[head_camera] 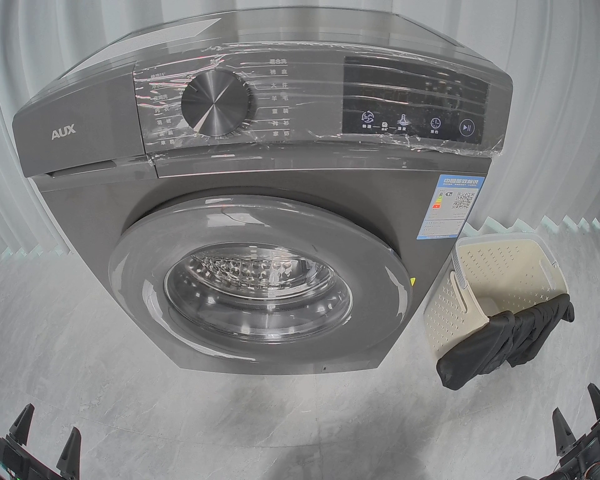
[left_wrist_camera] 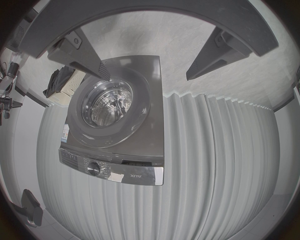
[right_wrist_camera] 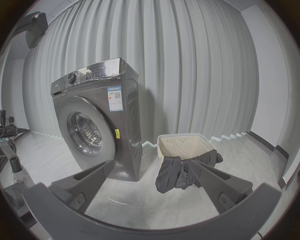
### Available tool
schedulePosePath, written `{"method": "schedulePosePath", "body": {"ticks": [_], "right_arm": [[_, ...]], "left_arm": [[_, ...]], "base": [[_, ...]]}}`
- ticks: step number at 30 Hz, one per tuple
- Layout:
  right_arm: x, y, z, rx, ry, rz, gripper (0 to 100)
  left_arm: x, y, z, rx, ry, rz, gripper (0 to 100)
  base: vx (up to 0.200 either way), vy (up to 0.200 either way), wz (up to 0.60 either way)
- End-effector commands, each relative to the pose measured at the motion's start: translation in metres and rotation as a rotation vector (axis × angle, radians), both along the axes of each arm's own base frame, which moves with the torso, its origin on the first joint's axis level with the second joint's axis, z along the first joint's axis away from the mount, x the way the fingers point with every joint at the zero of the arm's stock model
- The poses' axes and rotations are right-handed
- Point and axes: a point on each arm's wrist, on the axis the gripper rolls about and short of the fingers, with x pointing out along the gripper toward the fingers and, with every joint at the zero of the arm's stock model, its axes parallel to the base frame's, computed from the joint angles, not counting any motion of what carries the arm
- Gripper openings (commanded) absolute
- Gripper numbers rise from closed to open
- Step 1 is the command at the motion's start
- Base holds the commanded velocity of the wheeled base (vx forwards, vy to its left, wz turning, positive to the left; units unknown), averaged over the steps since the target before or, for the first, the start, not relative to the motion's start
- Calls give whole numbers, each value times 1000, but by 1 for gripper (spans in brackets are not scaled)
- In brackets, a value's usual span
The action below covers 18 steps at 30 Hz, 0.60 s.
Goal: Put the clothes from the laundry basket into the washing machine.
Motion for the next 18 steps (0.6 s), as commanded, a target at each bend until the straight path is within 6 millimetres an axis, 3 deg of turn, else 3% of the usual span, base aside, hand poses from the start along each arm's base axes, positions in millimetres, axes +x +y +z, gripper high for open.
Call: {"method": "schedulePosePath", "body": {"ticks": [1,5,18], "right_arm": [[0,0,-5,0,2,0,100],[0,0,-5,0,2,1,100],[0,0,-5,1,2,1,100]], "left_arm": [[0,0,-5,-1,0,-1,100],[0,0,-5,1,0,-1,100],[0,0,-5,1,0,1,100]], "base": [[0,200,0],[0,200,0],[0,0,0]]}}
